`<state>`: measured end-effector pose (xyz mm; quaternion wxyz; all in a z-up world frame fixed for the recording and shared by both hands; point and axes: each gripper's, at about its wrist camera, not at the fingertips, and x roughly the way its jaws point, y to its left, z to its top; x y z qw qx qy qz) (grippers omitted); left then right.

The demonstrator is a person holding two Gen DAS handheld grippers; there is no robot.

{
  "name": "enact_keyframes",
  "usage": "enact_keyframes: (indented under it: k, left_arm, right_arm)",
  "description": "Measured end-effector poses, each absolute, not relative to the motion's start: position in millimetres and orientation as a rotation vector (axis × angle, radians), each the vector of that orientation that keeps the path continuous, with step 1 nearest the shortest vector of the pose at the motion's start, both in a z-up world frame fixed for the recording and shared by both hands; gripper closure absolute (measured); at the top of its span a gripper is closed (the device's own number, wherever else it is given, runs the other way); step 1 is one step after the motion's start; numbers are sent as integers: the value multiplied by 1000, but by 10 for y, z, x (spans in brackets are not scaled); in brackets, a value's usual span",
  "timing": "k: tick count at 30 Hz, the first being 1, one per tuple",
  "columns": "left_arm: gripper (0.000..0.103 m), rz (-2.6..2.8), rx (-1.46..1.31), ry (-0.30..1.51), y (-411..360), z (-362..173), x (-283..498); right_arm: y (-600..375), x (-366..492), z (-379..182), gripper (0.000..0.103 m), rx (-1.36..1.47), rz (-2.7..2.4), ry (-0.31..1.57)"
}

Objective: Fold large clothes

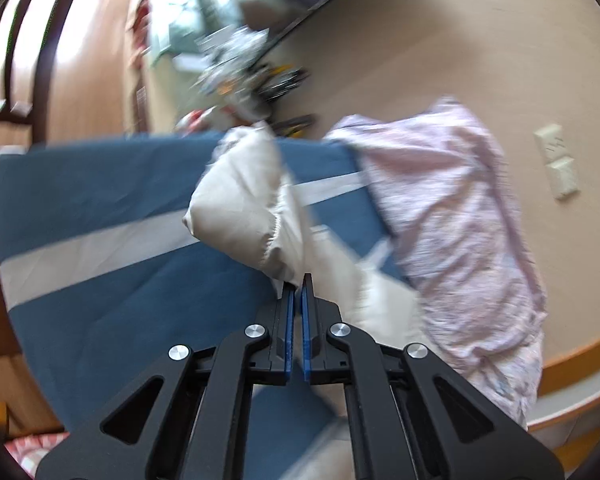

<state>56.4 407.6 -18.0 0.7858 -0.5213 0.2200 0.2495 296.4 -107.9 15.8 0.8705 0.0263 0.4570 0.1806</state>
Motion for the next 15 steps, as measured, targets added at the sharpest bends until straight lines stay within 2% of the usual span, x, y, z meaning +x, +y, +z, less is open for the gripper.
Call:
enact_keyframes:
  k: [9, 15]
  left_arm:
    - [101, 285, -910, 378, 3371, 810, 1148]
    - [101, 37, -831, 383, 2629, 1143, 1602]
  right_arm:
    - [-1330, 2938, 212, 35, 71, 357, 929]
    - [-1494, 2947, 213, 35, 100, 338, 920]
